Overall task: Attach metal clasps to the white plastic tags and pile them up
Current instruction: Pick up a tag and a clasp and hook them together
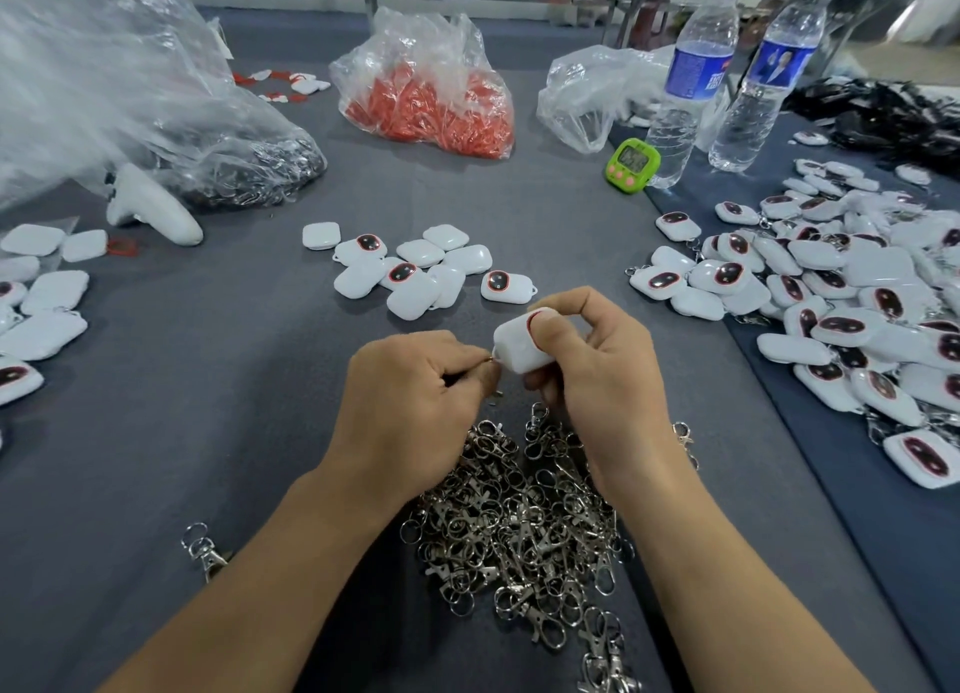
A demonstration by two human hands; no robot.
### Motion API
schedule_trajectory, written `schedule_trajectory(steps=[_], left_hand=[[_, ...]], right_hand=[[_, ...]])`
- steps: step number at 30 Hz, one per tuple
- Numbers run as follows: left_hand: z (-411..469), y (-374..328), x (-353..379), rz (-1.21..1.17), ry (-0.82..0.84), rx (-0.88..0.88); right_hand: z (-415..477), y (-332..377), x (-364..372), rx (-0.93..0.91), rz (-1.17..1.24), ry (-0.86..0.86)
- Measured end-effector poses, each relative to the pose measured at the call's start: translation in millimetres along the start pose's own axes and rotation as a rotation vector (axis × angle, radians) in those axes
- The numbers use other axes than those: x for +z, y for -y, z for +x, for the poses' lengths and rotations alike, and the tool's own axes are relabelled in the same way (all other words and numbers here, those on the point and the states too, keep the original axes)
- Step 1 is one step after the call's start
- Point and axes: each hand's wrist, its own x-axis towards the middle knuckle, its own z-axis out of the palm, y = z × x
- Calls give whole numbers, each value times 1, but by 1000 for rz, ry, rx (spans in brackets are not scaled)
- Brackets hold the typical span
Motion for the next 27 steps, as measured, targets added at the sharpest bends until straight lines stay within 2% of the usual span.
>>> schedule_trajectory(steps=[3,5,7,11,13,16,19,25,27], left_hand=[[-1,1,-2,321,-1,157],[-2,2,-1,359,-21,174],[-1,2,1,218,-26,77],[5,1,6,-263,41,-186],[6,1,6,-406,85,-223],[6,-1,5,-460,125,-221],[4,-1,5,-335,66,-167],[-3,-2,1,360,21,115],[-4,-3,-1,471,-1,162]], right_hand=[[-5,-4,3,-106,-139,-11],[-6,-4,5,-116,-150,-16],[-4,-2,4,-81,-78,-27],[1,2,1,67,101,-39],[2,3,2,112,179,-23],[1,3,2,128,240,11],[1,1,2,90,190,0],[-6,-5,5,-188,-197,-32],[-9,-6,9,-229,-251,-24]])
